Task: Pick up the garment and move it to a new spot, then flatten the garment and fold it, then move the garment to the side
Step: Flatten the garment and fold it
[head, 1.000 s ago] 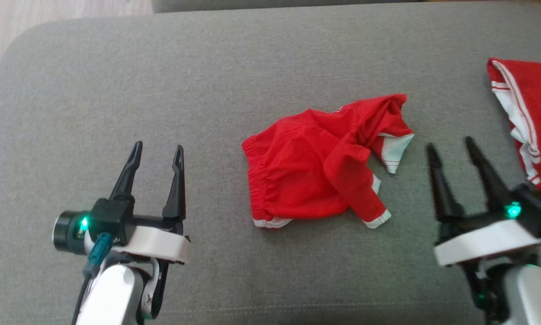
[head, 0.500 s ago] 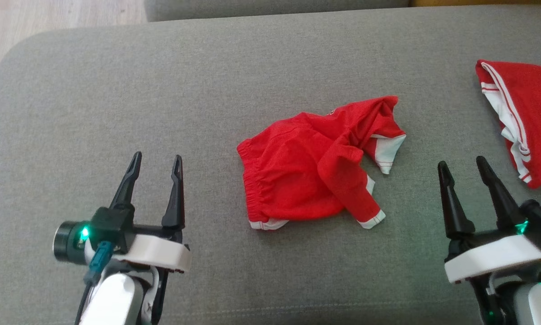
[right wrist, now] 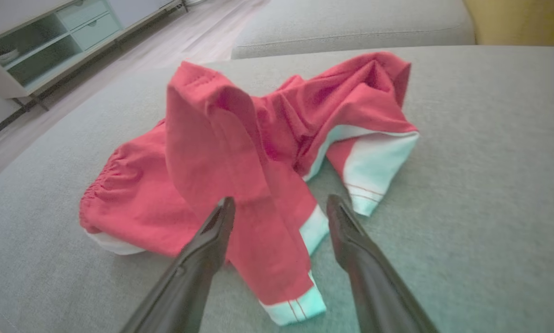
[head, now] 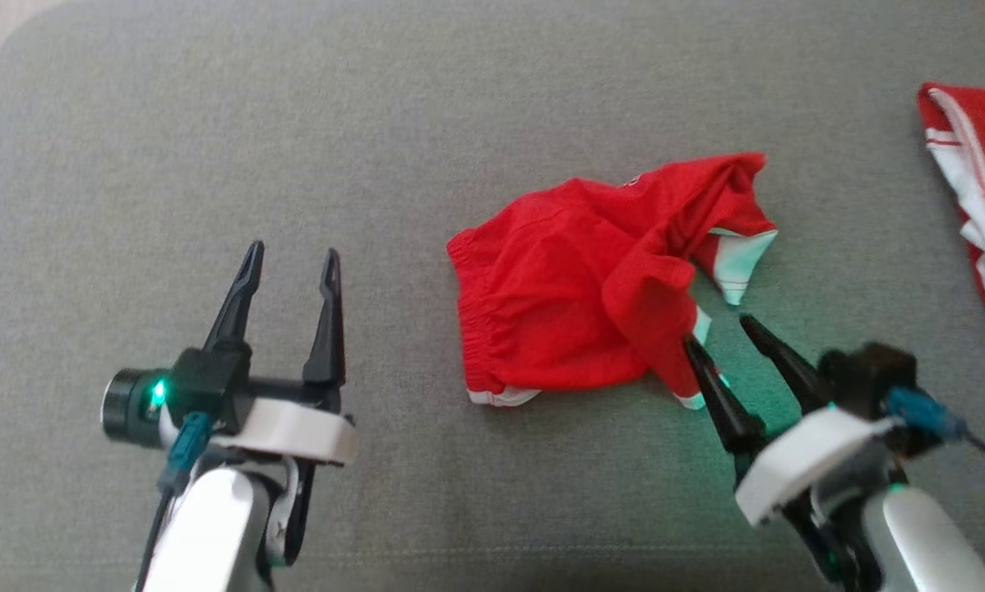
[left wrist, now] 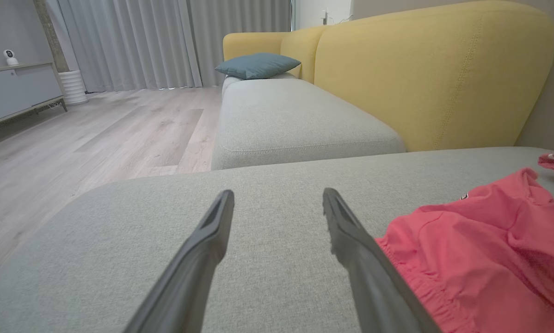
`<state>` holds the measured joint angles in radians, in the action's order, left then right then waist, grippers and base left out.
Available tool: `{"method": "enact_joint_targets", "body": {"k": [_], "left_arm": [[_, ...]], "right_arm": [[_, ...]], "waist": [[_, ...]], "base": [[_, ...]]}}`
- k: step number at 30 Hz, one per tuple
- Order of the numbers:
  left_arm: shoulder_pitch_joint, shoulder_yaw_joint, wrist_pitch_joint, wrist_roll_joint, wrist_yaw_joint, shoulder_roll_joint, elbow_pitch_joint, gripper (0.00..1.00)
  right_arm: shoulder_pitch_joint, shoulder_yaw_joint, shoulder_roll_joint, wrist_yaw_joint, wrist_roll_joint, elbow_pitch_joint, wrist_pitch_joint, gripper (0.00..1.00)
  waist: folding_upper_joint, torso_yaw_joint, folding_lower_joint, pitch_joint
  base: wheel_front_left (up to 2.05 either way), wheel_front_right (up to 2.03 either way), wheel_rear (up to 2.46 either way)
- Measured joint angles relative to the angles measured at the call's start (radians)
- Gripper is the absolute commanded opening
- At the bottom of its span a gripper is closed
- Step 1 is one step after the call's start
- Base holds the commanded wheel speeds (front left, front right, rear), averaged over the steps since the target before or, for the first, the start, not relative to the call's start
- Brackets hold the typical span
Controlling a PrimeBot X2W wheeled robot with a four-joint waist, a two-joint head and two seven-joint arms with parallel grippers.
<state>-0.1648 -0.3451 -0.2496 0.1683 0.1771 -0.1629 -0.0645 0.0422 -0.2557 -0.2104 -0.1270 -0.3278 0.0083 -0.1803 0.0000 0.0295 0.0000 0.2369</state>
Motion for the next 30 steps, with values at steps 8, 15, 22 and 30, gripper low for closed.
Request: {"method": "enact_joint_targets", "body": {"k": [8,15,22,30], "left_arm": [[-0.024,-0.007,0.0,-0.009,-0.002,0.017,-0.005,1.0],[-0.045,-0.003,0.0,-0.01,-0.01,0.024,-0.006,1.0],[-0.046,0.0,0.0,-0.021,-0.011,0.034,-0.011,1.0],[-0.042,0.009,0.0,-0.025,-0.012,0.034,-0.017,1.0]], "right_arm": [[0.11,-0.122,-0.067,0.0,-0.079,0.105,-0.078,1.0],[0.15,-0.189,-0.105,0.0,-0.152,0.13,-0.114,0.0],[0.155,-0.18,-0.118,0.0,-0.172,0.114,-0.073,0.0],[0.091,0.041,-0.069,0.0,-0.156,0.028,-0.03,0.0]], "waist": [[0.0,0.033,0.0,0.042],[0.0,0.04,0.0,0.058],[0.0,0.033,0.0,0.05],[0.0,0.004,0.0,0.014]], "base": [[0.0,0.0,0.0],[0.0,0.0,0.0],[0.0,0.0,0.0],[0.0,0.0,0.0]]}}
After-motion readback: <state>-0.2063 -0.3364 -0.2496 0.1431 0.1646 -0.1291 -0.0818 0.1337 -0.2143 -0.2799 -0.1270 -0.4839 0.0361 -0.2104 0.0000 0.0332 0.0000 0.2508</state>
